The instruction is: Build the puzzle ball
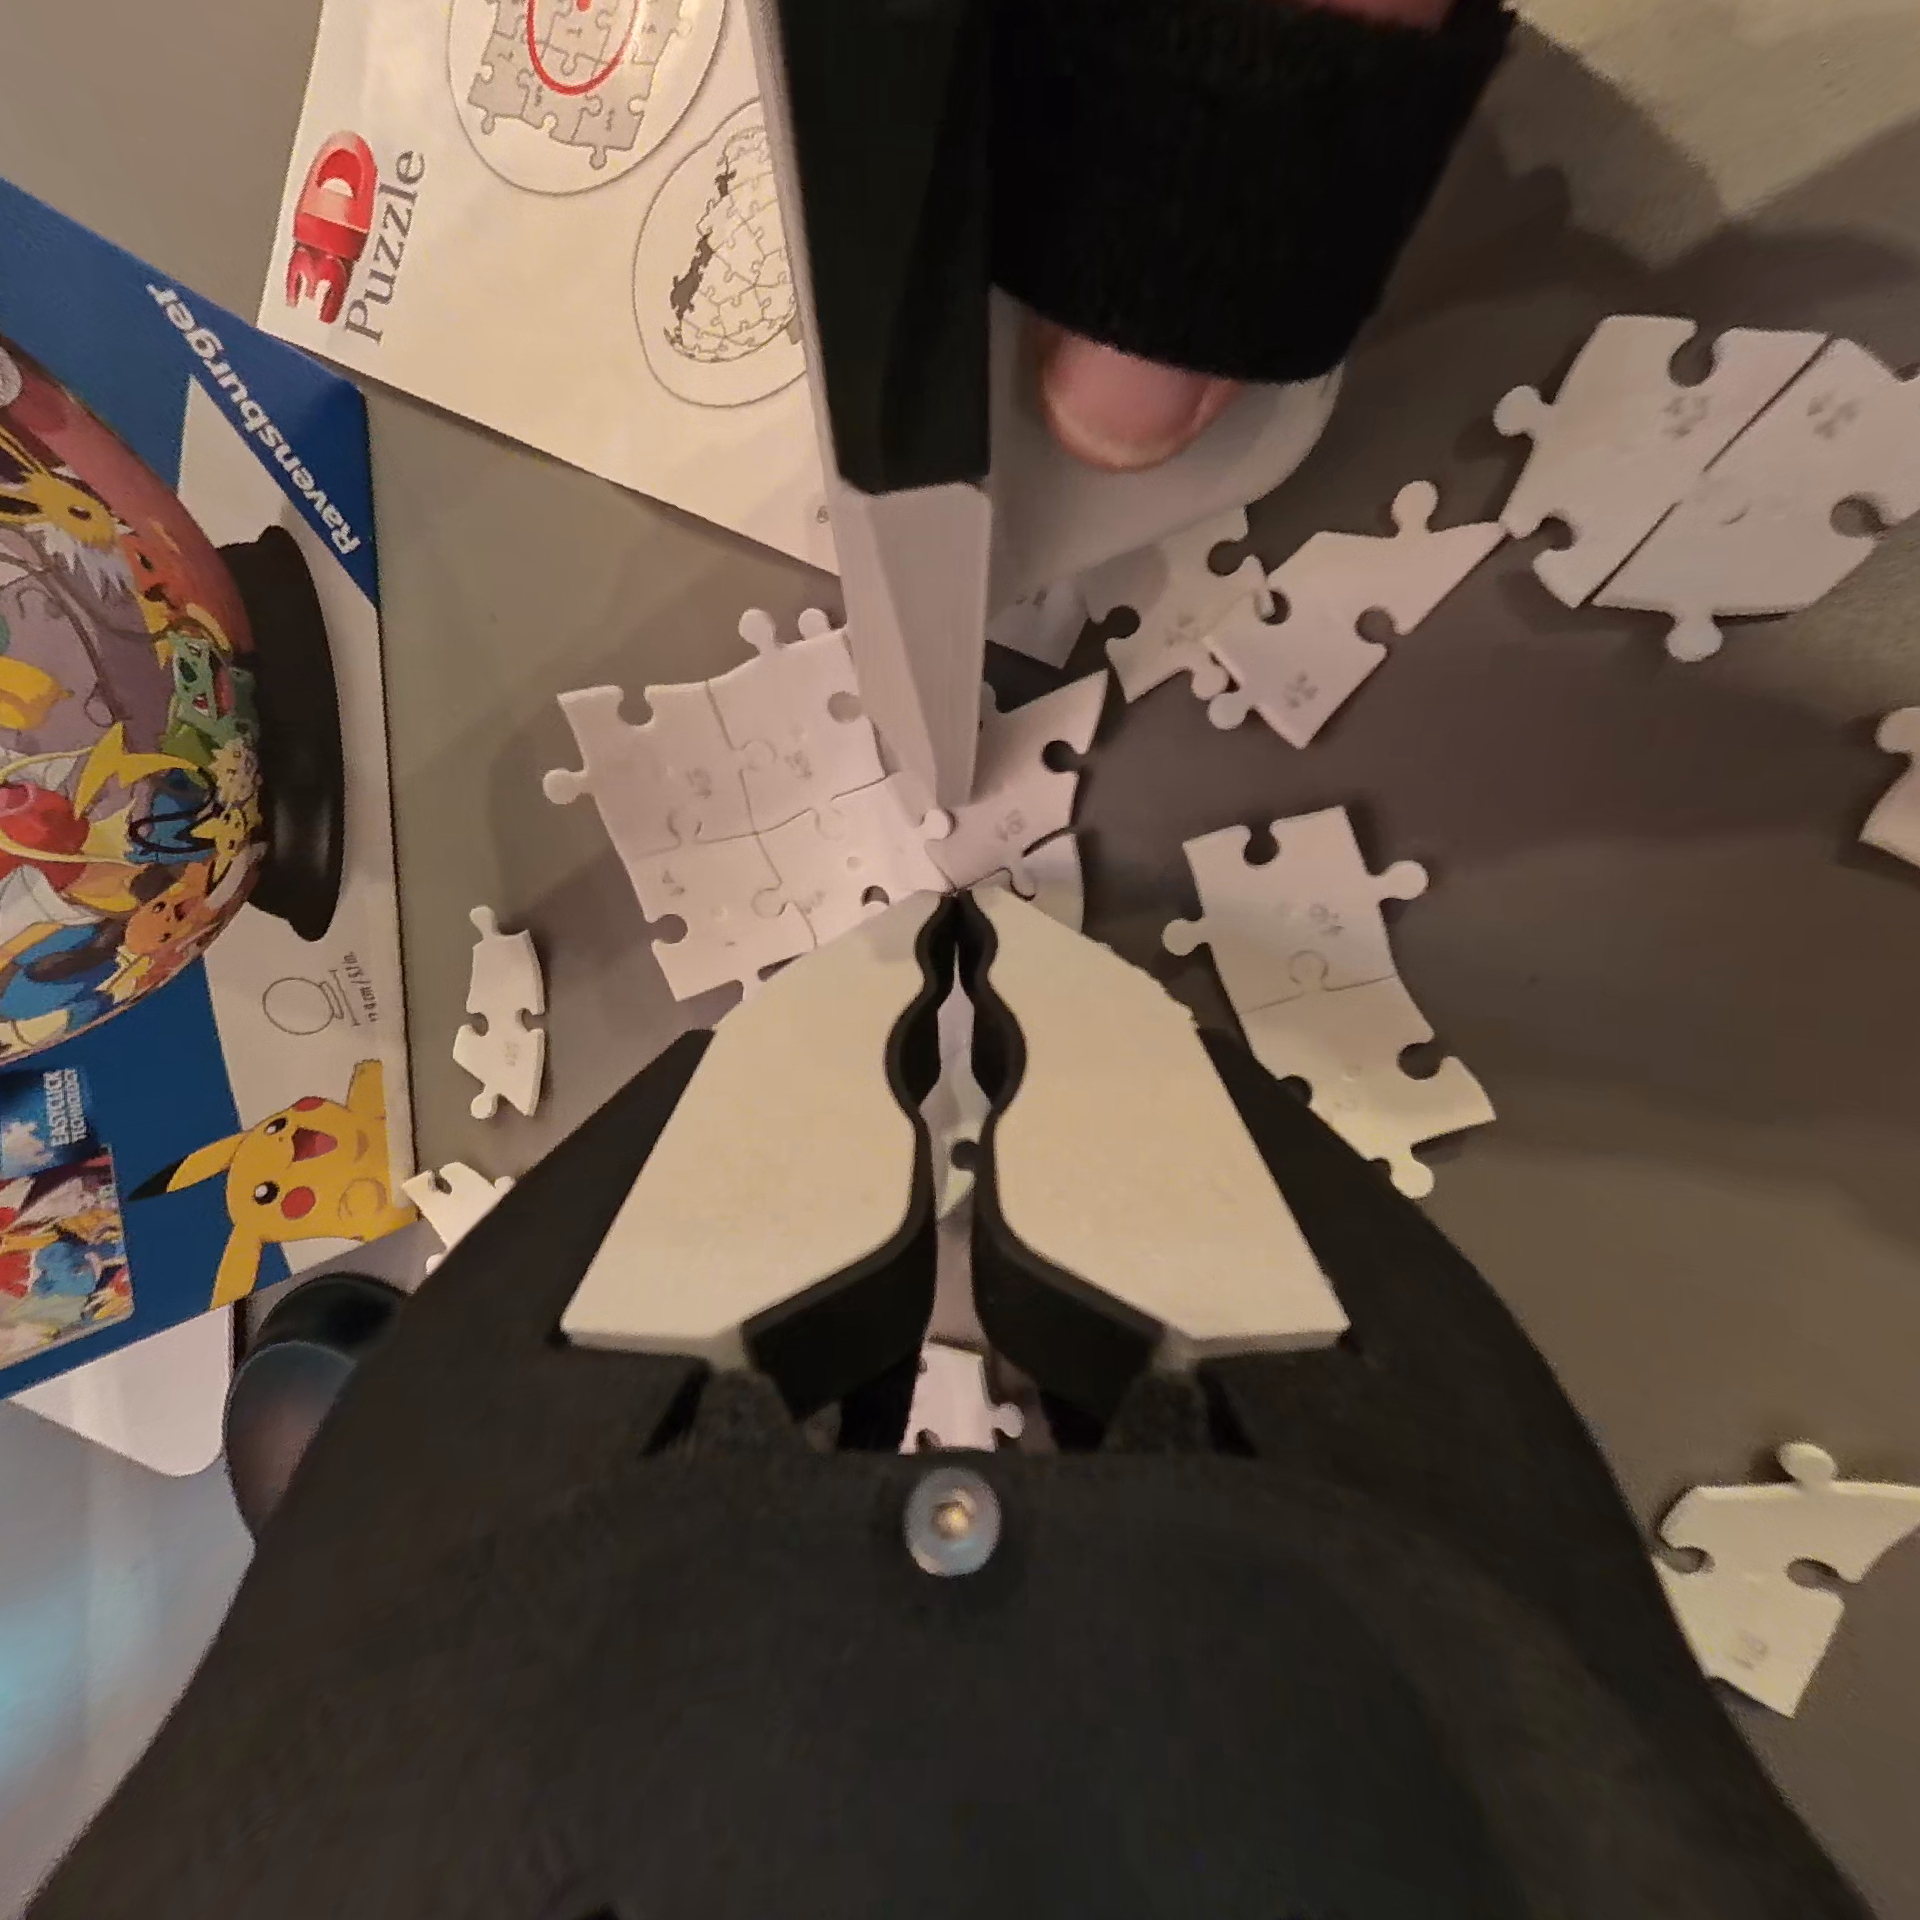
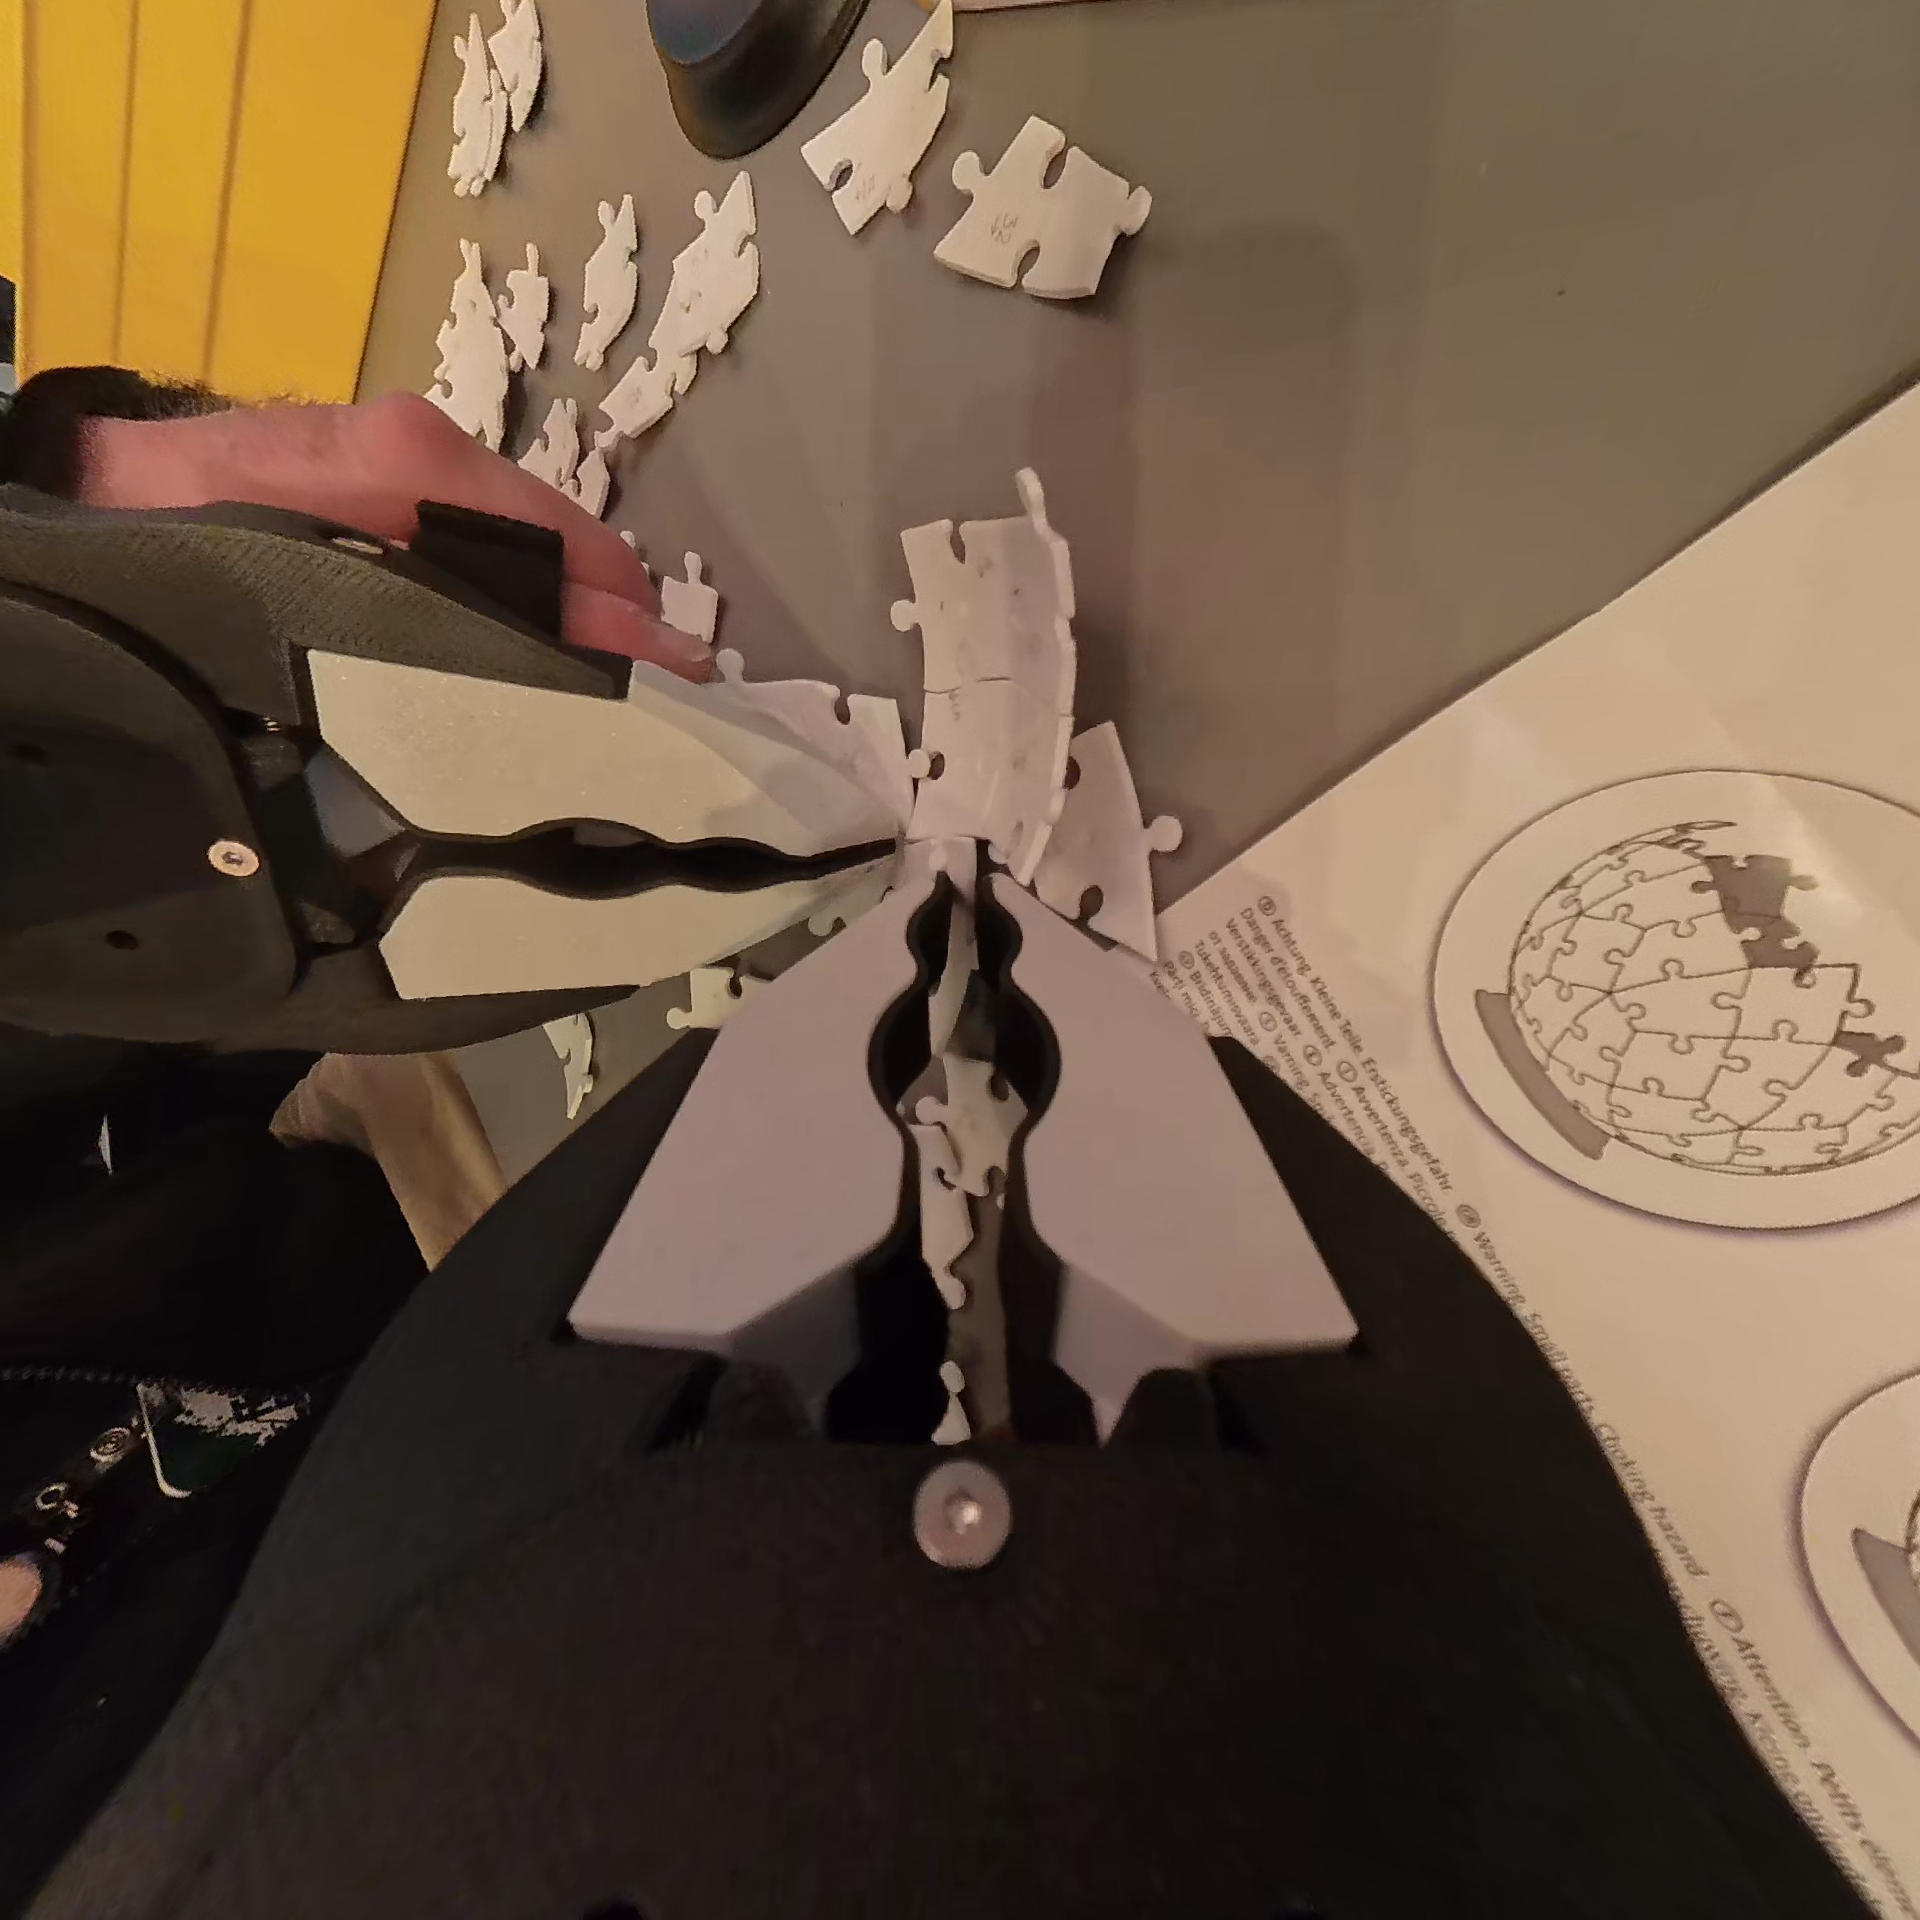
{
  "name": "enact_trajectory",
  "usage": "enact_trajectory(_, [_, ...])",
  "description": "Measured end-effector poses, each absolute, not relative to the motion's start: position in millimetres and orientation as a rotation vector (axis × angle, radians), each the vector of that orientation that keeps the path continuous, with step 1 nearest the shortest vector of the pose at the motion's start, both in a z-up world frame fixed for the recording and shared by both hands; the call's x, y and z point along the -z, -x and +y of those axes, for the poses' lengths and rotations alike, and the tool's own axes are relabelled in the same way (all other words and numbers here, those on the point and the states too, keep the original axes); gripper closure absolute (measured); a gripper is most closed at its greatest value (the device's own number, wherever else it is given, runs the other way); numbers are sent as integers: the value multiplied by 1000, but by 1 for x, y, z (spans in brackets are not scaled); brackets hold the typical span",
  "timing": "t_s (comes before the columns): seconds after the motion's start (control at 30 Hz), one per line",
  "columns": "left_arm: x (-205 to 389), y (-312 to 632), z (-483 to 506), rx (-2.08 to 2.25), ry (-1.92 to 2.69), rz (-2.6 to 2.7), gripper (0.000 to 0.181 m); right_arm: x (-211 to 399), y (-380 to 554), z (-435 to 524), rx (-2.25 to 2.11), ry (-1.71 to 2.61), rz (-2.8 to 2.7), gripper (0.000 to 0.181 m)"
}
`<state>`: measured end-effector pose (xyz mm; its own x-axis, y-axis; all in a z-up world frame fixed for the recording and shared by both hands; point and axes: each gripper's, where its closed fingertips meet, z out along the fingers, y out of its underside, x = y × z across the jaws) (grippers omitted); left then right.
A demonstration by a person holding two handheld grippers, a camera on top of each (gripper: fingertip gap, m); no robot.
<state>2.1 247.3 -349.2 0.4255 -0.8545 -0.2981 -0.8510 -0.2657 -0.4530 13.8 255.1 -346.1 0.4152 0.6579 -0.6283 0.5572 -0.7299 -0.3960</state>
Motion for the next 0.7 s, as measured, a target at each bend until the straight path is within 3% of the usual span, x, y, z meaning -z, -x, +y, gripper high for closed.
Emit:
enact_trajectory(0.43, [349,-4,248,-53,2088,1392,181,344,-15,253,-1184,2540,-1093,170])
enact_trajectory(0.7, [350,-4,248,90,2185,1358,181,348,-18,258,-1027,2517,-1129,179])
